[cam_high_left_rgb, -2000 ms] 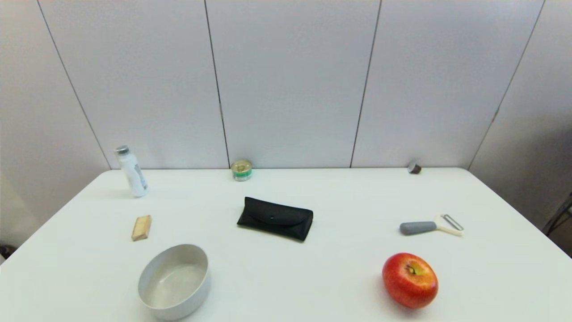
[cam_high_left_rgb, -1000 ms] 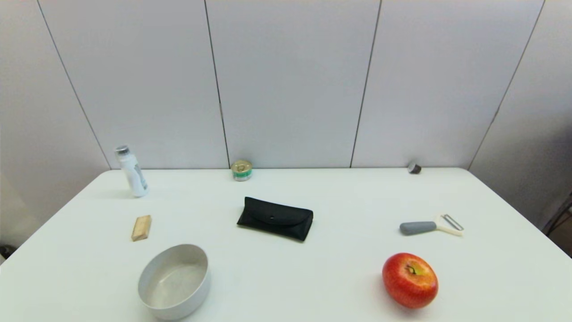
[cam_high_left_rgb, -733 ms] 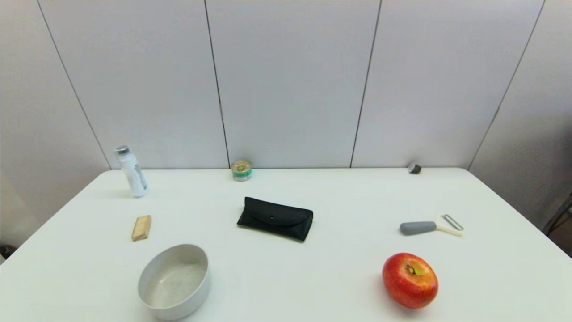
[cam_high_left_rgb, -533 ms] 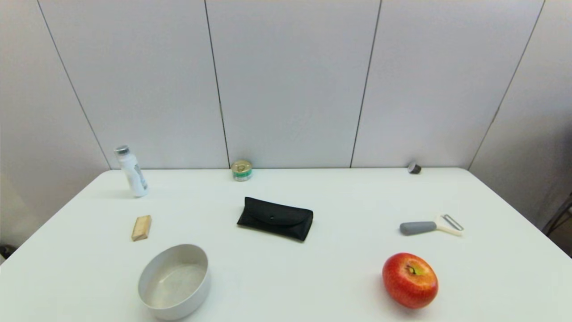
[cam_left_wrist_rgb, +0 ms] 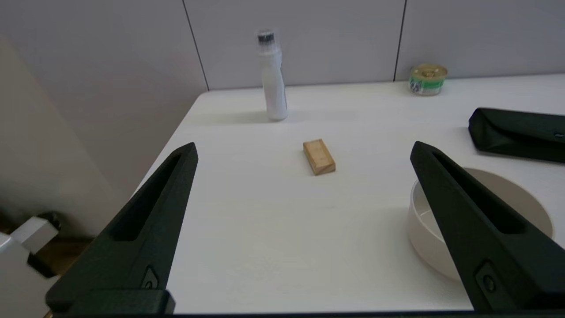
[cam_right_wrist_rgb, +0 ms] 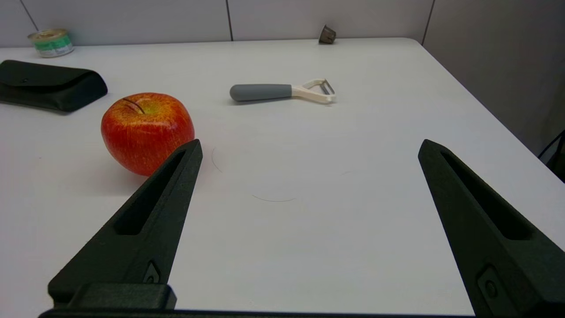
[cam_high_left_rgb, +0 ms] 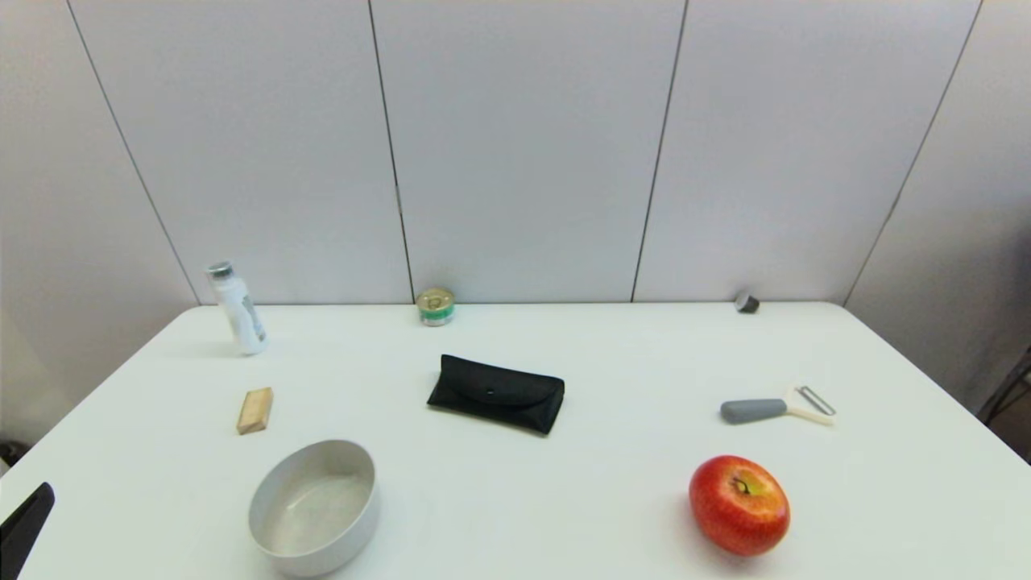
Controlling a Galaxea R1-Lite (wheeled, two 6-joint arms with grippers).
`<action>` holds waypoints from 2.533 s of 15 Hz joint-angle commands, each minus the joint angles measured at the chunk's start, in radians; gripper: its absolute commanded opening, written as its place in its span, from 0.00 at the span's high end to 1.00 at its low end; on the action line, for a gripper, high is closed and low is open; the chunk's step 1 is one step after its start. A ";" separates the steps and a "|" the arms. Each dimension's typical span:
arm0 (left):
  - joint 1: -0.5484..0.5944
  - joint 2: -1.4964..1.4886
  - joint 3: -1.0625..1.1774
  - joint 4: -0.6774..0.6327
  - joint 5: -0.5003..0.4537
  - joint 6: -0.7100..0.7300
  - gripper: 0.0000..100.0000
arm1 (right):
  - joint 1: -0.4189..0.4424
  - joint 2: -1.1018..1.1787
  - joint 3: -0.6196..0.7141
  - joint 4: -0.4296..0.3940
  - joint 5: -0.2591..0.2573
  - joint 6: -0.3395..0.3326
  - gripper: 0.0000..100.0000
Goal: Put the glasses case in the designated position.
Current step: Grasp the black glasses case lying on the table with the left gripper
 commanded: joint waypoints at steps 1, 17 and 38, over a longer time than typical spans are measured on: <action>0.029 0.125 -0.193 0.202 -0.026 0.004 0.00 | 0.000 0.001 0.000 0.000 0.000 0.000 0.00; 0.232 0.387 -0.566 0.601 -0.712 0.211 0.00 | 0.000 0.001 0.000 0.000 0.000 0.000 0.00; -0.162 1.131 -1.029 0.612 -0.566 0.207 0.00 | 0.000 0.001 0.000 0.000 0.000 0.000 0.00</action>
